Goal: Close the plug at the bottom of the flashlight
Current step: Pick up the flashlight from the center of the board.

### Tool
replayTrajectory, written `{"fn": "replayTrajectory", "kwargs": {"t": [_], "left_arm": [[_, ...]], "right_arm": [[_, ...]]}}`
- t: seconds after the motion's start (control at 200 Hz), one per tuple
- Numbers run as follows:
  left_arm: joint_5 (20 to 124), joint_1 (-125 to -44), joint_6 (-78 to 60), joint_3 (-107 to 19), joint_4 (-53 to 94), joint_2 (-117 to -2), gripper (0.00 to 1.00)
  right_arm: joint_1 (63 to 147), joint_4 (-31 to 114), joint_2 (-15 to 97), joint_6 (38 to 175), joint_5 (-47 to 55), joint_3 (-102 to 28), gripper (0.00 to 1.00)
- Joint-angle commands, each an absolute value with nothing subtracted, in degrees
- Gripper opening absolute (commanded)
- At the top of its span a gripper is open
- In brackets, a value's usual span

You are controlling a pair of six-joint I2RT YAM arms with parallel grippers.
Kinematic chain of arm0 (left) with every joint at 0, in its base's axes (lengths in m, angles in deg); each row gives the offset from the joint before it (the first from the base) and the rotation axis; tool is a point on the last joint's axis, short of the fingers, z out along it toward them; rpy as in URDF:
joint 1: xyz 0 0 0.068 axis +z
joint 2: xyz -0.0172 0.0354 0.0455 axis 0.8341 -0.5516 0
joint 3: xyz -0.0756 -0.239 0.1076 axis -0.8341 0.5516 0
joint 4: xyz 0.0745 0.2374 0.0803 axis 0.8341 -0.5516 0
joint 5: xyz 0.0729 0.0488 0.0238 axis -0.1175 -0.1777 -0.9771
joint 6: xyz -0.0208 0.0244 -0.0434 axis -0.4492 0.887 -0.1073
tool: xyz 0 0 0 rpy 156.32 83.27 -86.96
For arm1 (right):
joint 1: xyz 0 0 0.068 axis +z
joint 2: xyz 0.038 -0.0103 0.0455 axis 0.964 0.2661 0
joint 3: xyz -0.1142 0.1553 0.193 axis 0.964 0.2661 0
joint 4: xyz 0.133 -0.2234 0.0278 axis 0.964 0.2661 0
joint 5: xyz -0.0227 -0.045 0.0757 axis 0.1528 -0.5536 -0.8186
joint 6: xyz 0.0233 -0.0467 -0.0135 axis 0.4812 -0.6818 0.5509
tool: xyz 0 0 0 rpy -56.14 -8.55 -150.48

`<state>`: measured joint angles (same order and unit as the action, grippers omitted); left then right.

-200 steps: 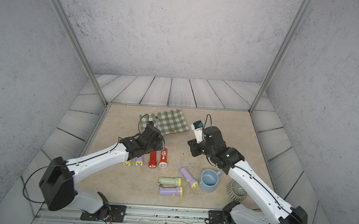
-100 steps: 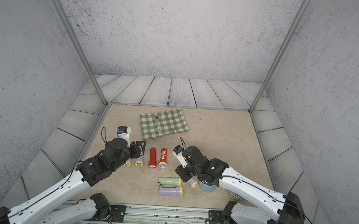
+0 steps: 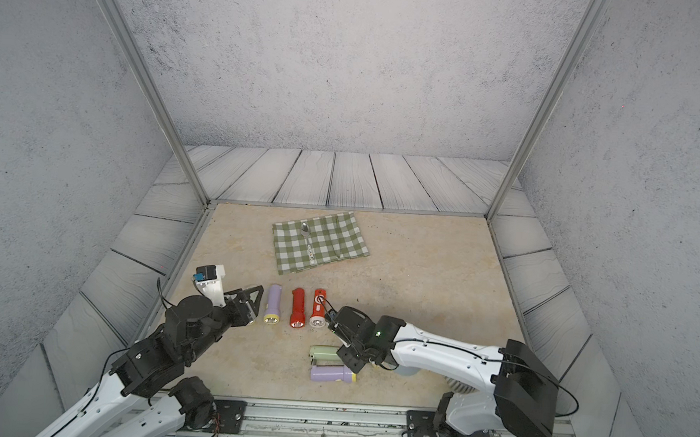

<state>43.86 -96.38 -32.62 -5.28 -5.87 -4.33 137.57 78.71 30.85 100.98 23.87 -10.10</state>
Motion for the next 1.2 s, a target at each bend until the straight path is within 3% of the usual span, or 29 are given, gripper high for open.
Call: {"fn": "replayTrajectory", "kwargs": {"t": [0.0,0.35,1.196], "left_arm": [[43.23,-95.91,-33.05,-4.59,-7.12,-3.87,0.69],[40.23,-95.72,-33.37,-3.99,-10.1,-0.93,0.7],[39.33,-95.37,-34.51,-4.11,-12.66,1.38,0.7]], "right_arm": [[137.76,77.27,32.65,98.37,26.84,-12.34,0.53],[137.85,73.23,38.16,96.35,24.84,-13.62,0.58],[139.18,67.12,49.24,95.21,24.15,-14.15,0.56]]}}
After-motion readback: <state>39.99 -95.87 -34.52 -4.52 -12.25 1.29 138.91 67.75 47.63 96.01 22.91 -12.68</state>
